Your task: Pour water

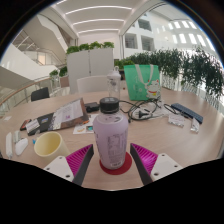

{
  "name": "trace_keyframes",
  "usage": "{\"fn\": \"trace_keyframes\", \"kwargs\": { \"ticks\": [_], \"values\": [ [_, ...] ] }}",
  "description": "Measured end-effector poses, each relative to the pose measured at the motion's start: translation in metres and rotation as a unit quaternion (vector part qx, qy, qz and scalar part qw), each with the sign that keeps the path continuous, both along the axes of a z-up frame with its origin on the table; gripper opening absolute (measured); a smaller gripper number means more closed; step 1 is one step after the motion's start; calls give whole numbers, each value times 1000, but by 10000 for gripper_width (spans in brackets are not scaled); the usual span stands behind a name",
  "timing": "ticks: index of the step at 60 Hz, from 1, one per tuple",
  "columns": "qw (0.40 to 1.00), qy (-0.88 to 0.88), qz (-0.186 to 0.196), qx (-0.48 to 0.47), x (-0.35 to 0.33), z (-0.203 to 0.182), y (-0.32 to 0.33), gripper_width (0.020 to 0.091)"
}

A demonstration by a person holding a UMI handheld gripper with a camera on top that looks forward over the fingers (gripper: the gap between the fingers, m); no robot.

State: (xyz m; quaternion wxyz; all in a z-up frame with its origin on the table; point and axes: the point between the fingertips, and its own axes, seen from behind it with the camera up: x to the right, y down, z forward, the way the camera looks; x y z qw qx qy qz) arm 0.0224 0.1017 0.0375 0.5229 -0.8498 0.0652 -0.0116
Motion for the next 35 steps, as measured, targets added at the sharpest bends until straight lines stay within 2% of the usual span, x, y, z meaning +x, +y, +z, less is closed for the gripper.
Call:
{"fn": "trace_keyframes", "kwargs": {
  "ticks": [4,5,22,35],
  "values": [
    [1000,-4,-9,-1,-6,18,-28,834],
    [1000,-6,-9,0,10,12,-17,834],
    [999,-8,-31,14,-58,119,-171,832],
    [999,-28,-35,17,-105,173,-297,828]
  ]
}}
